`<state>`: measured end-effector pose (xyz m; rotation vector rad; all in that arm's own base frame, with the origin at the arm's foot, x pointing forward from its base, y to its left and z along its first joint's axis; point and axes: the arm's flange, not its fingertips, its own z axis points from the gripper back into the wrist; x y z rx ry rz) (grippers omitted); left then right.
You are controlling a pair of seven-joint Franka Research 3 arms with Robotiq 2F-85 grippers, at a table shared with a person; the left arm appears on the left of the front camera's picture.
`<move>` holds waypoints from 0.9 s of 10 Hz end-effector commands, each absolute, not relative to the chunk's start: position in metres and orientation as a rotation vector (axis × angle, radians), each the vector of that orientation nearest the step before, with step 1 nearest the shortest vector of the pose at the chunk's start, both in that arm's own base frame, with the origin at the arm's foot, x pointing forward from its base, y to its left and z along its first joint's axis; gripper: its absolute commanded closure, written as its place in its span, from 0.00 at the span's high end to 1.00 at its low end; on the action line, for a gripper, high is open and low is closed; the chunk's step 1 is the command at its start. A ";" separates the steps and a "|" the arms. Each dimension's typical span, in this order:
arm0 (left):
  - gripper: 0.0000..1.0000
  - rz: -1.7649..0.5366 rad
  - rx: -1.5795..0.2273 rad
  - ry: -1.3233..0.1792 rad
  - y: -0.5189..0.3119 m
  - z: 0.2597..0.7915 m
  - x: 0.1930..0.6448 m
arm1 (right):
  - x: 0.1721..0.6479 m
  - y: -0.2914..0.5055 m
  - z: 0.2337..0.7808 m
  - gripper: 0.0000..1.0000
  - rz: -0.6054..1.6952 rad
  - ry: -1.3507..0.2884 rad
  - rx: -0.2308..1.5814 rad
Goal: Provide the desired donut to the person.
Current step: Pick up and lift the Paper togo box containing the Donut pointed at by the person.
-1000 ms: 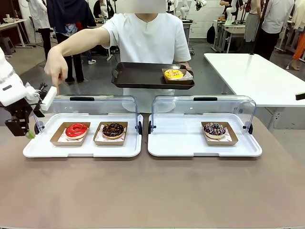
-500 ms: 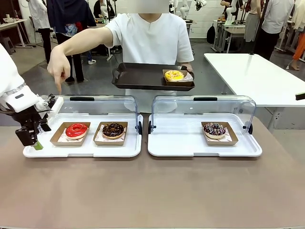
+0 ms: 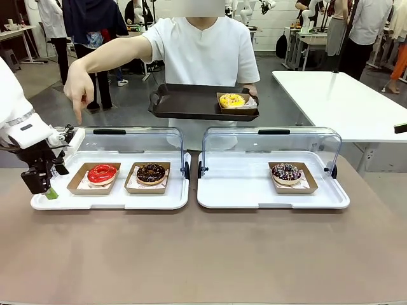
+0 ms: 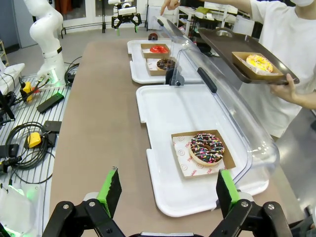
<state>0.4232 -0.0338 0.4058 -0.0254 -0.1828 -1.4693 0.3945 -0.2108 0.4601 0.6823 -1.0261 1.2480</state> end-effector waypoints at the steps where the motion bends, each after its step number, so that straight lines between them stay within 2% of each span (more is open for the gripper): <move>1: 1.00 -1.474 -0.008 -0.181 -0.033 0.405 0.422 | 0.394 -0.210 0.461 1.00 1.230 -1.018 0.698; 3: 1.00 -1.531 -0.019 -0.134 -0.040 0.389 0.423 | 0.394 -0.210 0.461 1.00 1.230 -1.018 0.698; 5: 1.00 -1.579 0.005 -0.084 -0.049 0.381 0.444 | 0.394 -0.210 0.461 1.00 1.230 -1.018 0.698; 9: 1.00 -1.593 0.044 -0.075 -0.052 0.363 0.464 | 0.394 -0.210 0.461 1.00 1.230 -1.018 0.698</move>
